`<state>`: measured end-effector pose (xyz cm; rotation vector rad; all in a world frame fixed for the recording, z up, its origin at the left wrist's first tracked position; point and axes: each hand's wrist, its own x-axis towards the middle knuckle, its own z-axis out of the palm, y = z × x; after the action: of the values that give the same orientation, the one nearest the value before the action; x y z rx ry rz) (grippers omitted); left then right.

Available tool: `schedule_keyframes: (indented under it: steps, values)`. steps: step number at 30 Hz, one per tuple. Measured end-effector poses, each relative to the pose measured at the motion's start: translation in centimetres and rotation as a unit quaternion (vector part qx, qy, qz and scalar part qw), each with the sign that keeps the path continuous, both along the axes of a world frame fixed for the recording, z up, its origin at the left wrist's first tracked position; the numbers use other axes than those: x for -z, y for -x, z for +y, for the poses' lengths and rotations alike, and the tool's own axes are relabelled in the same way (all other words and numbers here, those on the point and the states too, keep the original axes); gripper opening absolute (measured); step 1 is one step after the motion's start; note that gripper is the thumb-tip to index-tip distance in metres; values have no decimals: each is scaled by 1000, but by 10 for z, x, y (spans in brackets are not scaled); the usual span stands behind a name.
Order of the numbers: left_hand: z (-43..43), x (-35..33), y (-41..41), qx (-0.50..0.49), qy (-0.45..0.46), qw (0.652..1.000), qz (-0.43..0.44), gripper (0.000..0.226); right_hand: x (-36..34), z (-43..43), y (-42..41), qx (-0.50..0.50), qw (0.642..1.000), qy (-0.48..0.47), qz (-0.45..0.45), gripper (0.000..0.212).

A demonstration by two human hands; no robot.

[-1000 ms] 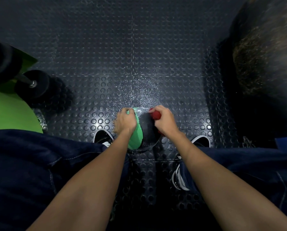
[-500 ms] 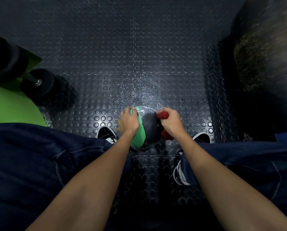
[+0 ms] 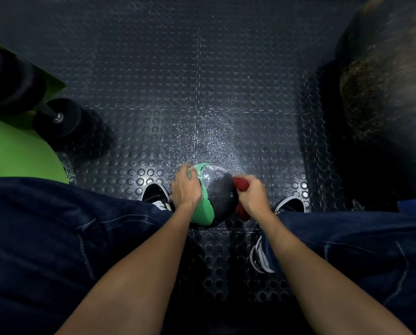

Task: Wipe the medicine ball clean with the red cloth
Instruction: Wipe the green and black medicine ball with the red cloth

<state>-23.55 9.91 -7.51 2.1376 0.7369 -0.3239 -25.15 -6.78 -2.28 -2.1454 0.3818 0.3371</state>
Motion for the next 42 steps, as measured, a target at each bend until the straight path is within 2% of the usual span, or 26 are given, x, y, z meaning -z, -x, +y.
schedule_keyframes:
  steps: [3, 7, 10, 11, 14, 18, 21, 24, 28, 31, 32, 35, 38, 42]
  values:
    - [3, 2, -1, 0, -2, 1000, 1, 48, 1, 7, 0, -78, 992, -1, -95, 52]
    - [-6, 0, -10, -1, -12, 1000, 20, 53, -3, 12, -13, -63, 993, 37, -89, 41]
    - [-9, 1, -17, -1, -18, 999, 48, 57, -8, 19, -17, -220, 961, 53, -161, 39]
    - [-8, 1, -19, 1, -19, 998, 54, 55, -8, 17, -18, -241, 954, 51, -169, 40]
    - [-7, -1, -23, 4, -19, 998, 55, 57, -10, 14, -25, -216, 962, 63, -153, 41]
    - [-4, -1, -26, 11, -14, 998, 62, 50, -12, 7, -26, -354, 914, 72, -183, 40]
    - [-2, 0, -29, 16, -12, 998, 63, 60, -12, 1, -28, -321, 928, 75, -173, 44]
    - [-1, -1, -32, 27, -11, 997, 73, 49, -13, 5, -26, -421, 883, 83, -190, 41]
    - [-7, -5, -37, 50, -21, 995, 80, 44, -9, 3, -40, -324, 926, 109, -163, 47]
    - [-9, -5, -40, 64, -35, 994, 79, 41, -13, 4, -38, -417, 886, 100, -174, 44]
    - [-9, -4, -40, 73, -32, 994, 74, 41, -14, 2, -40, -426, 883, 95, -173, 44]
    - [-8, -3, -41, 104, -31, 992, 67, 44, -11, -4, -51, -373, 909, 86, -163, 42]
    - [-8, -7, -42, 120, -35, 990, 67, 42, -13, -5, -52, -449, 875, 79, -164, 36]
    - [-8, -12, -43, 126, -35, 989, 72, 45, -11, -9, -57, -394, 902, 95, -151, 38]
